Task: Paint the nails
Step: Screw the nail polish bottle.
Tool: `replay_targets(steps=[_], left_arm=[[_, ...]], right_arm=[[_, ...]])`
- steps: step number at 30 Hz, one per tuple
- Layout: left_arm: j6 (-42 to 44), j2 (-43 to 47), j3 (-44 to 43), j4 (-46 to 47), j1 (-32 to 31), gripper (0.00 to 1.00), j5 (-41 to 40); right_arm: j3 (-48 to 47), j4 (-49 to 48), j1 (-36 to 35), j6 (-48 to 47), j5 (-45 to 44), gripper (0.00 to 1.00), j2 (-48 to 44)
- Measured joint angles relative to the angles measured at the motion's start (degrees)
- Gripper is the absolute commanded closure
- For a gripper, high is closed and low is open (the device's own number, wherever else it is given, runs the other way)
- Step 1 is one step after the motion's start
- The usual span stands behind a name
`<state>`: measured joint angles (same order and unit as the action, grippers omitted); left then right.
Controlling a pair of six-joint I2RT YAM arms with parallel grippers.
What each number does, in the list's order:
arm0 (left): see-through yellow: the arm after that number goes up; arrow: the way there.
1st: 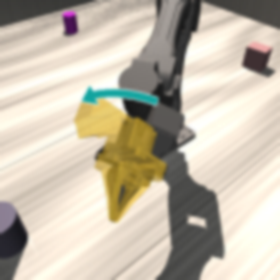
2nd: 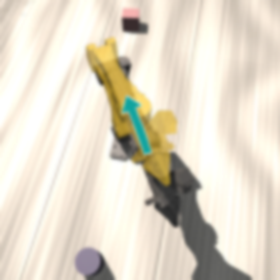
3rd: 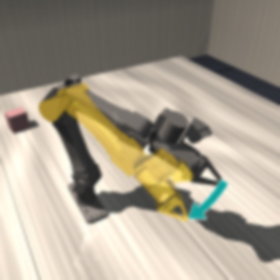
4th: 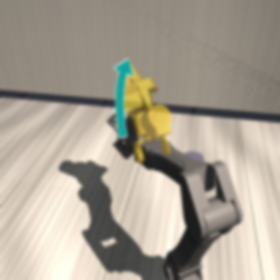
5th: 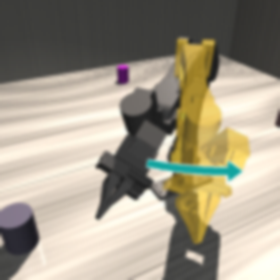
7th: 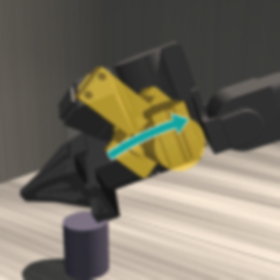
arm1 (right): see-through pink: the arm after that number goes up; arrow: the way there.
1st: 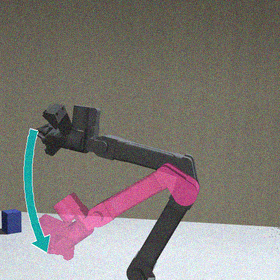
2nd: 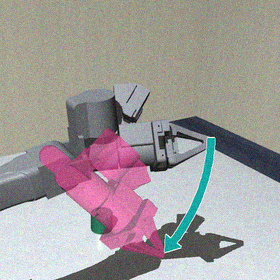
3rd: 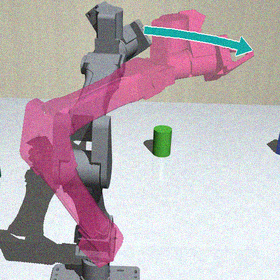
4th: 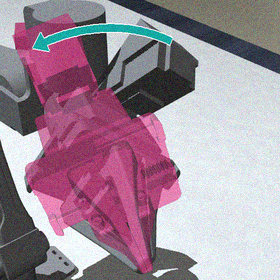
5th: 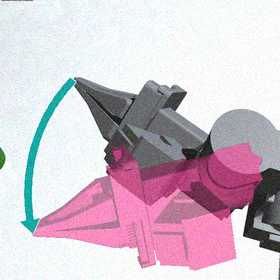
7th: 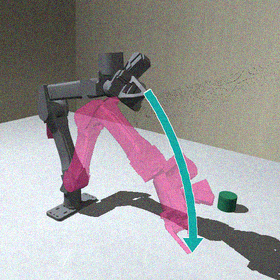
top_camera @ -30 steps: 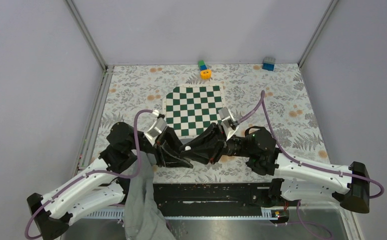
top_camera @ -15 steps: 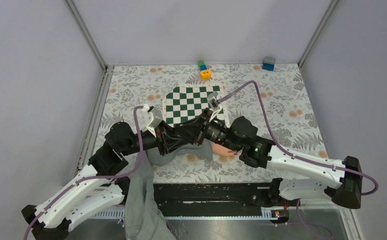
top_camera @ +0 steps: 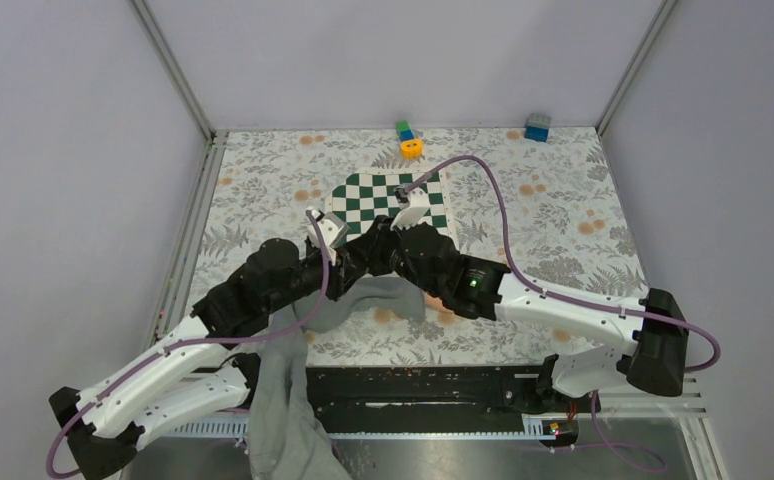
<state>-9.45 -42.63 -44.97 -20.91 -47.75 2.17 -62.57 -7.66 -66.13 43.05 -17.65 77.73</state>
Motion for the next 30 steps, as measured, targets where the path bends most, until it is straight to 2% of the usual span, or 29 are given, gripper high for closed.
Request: replay_targets(steps=[4, 6, 8, 9, 16, 20, 25, 30], left_arm=[[1.07, -0.28, -0.33, 0.00, -0.33, 1.00, -0.22], [1.86, -0.11, -0.33, 0.33, -0.31, 1.00, 0.90], [2.67, 0.17, -0.33, 1.01, -0.02, 1.00, 3.30], [3.02, 0.31, -0.33, 1.84, 0.09, 1.00, 5.38], [3.87, 0.66, -0.35, 8.15, 0.09, 1.00, 20.00], [3.52, 0.46, -0.42, 10.36, 0.09, 1.00, 30.49], [-0.81, -1.33, -0.57, 15.13, 0.09, 1.00, 44.78], [-9.14, -3.63, -0.63, 24.17, 0.07, 1.00, 56.24]], right_arm=[[0.04, 0.22, -0.33, 0.94, -1.51, 0.51, -0.26], [0.59, 0.07, -0.76, 1.42, -1.99, 0.37, -1.22], [1.53, 0.15, -0.98, 1.73, -1.95, 0.17, -3.63], [2.08, 0.37, -1.05, 1.46, -1.84, 0.14, -5.27], [4.70, 3.21, 0.22, -3.15, -0.39, 0.12, -18.23], [8.07, 2.78, 1.79, -8.90, 3.23, 0.14, -26.86], [12.98, -0.83, 2.08, -18.78, 18.21, 0.18, -34.51], [14.23, -5.68, 2.08, -23.82, 32.81, 0.23, -36.35]])
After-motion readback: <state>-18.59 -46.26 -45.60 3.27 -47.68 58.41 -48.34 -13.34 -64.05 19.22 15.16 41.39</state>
